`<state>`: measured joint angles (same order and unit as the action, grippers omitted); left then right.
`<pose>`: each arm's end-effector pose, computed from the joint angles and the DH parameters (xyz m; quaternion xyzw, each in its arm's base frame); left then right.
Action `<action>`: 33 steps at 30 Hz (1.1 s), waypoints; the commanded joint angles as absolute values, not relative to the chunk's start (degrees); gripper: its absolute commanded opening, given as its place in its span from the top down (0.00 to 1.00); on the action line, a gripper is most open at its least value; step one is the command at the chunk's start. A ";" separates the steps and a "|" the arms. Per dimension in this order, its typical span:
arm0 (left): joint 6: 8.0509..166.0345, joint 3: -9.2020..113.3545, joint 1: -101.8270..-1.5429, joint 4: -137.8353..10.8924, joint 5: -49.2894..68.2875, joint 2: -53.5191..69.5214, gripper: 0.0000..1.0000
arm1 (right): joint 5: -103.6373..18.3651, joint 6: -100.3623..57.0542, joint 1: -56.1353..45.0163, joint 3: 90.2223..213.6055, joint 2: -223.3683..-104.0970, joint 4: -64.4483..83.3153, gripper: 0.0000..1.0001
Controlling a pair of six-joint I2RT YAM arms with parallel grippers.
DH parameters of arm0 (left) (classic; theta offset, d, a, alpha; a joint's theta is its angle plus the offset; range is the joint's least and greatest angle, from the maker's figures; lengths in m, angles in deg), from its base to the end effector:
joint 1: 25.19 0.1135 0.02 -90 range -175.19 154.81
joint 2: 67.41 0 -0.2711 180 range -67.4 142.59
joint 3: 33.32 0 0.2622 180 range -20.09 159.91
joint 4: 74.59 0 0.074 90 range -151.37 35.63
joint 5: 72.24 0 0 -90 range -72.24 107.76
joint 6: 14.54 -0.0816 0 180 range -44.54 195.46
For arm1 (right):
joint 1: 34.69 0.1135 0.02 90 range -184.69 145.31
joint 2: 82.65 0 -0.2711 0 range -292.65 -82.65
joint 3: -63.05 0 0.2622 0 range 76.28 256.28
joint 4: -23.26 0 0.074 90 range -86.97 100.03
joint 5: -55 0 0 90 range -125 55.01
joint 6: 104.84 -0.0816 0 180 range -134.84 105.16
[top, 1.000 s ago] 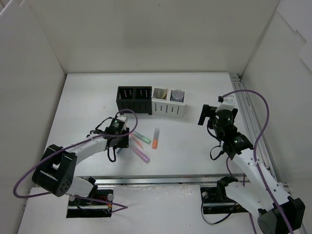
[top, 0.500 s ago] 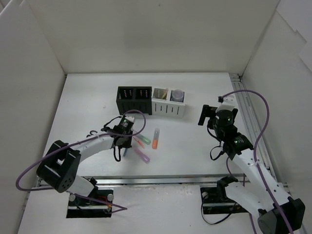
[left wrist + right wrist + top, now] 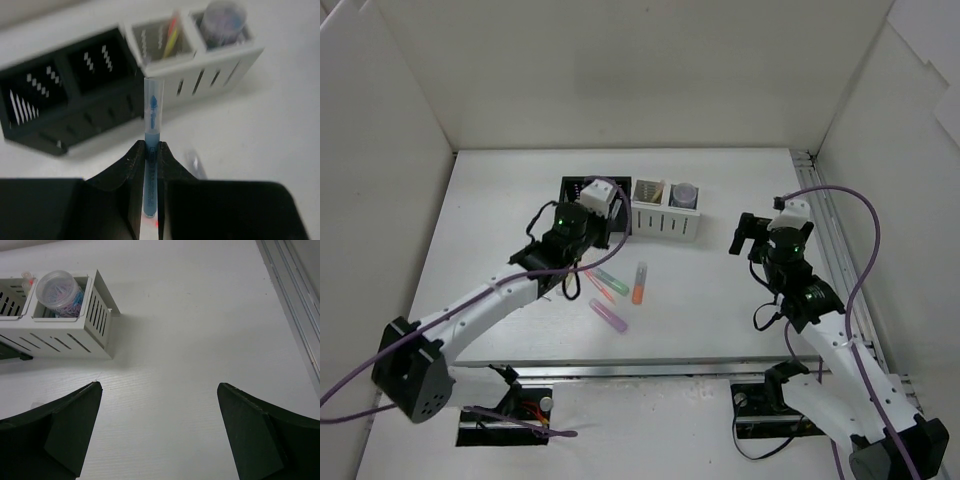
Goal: Sort the stationery into containers
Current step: Pick up the pen from the center of the board, then place the pen in the storage box.
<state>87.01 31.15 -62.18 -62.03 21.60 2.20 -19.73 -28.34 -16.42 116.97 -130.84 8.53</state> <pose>0.2707 -0.1970 0.2969 0.1584 0.7916 -0.2177 0.5486 0.2451 0.0583 0.3179 0.0548 0.7566 0.0790 0.6468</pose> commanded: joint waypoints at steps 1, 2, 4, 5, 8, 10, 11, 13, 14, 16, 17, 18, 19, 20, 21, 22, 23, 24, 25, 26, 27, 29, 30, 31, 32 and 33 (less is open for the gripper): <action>76.79 44.30 -61.66 -80.70 14.98 11.47 1.00 | -17.50 -28.29 -17.28 116.98 -128.45 15.21 0.02; 76.09 47.81 -61.66 -80.96 13.82 14.22 1.00 | -17.16 -28.29 -17.28 116.54 -128.09 15.56 0.02; 75.46 57.48 -61.04 -81.49 11.00 21.58 1.00 | -16.63 -28.20 -17.20 116.01 -127.13 16.18 0.02; 75.46 60.12 -61.04 -81.76 9.77 23.98 1.00 | -15.93 -28.46 -17.46 115.83 -126.95 16.36 0.02; 75.46 68.22 -59.73 -84.90 5.55 31.81 1.00 | -14.79 -28.28 -17.81 114.08 -125.46 17.93 0.02; 75.81 72.18 -59.11 -86.76 3.54 36.89 1.00 | -14.43 -28.29 -17.90 113.81 -125.28 18.29 0.02; 76.16 74.45 -58.59 -88.16 3.26 38.66 1.00 | -14.43 -28.29 -18.07 113.81 -125.63 18.38 0.02; 77.65 76.58 -57.36 -89.31 0.72 42.80 1.00 | -15.22 -28.11 -18.16 114.16 -126.24 18.29 0.02; 78.62 77.37 -56.83 -90.62 0.10 44.03 1.00 | -15.31 -28.11 -18.25 114.25 -126.85 18.38 0.02; 81.51 78.26 -55.35 -92.56 -2.97 46.75 1.00 | -15.40 -28.11 -18.34 114.51 -127.38 18.29 0.02; 82.48 77.47 -55.33 -95.35 -3.42 47.37 1.00 | -15.40 -27.94 -18.34 114.43 -127.65 18.38 0.02; 83.54 76.86 -54.55 -97.03 -4.20 48.25 1.00 | -15.31 -27.76 -18.34 114.51 -127.91 18.29 0.02; 84.77 76.33 -54.02 -99.23 -4.47 48.69 1.00 | -15.22 -27.93 -18.43 114.60 -128.09 18.38 0.02; 85.39 75.10 -54.01 -99.77 -4.48 48.87 1.00 | -15.22 -27.76 -18.25 114.51 -128.18 18.55 0.02; 85.66 74.40 -54.01 -100.12 -4.91 48.96 1.00 | -15.22 -27.67 -18.51 114.60 -128.27 18.55 0.02; 86.01 73.35 -54.01 -101.43 -4.83 48.70 1.00 | -15.31 -27.67 -18.60 114.51 -128.27 18.64 0.02; 86.18 70.55 -54.01 -102.32 -4.91 48.35 1.00 | -15.31 -27.67 -18.60 114.60 -128.44 18.73 0.02; 86.19 69.04 -54.01 -103.37 -4.31 47.13 1.00 | -15.31 -27.67 -18.69 114.60 -128.36 18.73 0.02; 86.10 69.03 -54.01 -104.25 -3.52 46.68 1.00 | -15.48 -27.67 -18.78 114.51 -128.44 18.82 0.02; 86.53 64.85 -54.01 -105.56 -2.81 46.16 1.00 | -15.66 -27.58 -18.69 114.51 -128.36 18.90 0.02; 86.80 64.11 -54.01 -105.49 -1.59 45.37 1.00 | -15.83 -27.67 -18.69 114.51 -128.44 18.91 0.02; 87.41 62.80 -54.01 -104.26 -1.49 44.75 0.79 | -16.27 -27.58 -18.69 114.60 -128.62 18.99 0.02; 87.50 62.35 -54.01 -104.00 -1.75 44.13 0.68 | -16.54 -27.50 -18.60 114.60 -128.62 18.82 0.02; 87.50 62.00 -54.01 -104.08 -2.10 43.87 0.63 | -16.71 -27.41 -18.78 114.77 -128.53 18.73 0.02; 87.59 61.13 -54.01 -104.26 -2.36 43.43 0.55 | -16.97 -27.49 -18.69 114.78 -128.44 18.64 0.02; 87.50 60.86 -54.01 -104.26 -2.63 42.56 0.49 | -17.41 -27.06 -18.69 114.86 -128.36 18.47 0.02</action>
<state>86.60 60.26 -53.87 -97.20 -1.75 50.00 -17.11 -28.01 -18.26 113.62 -128.04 13.82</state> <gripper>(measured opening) 0.479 0.979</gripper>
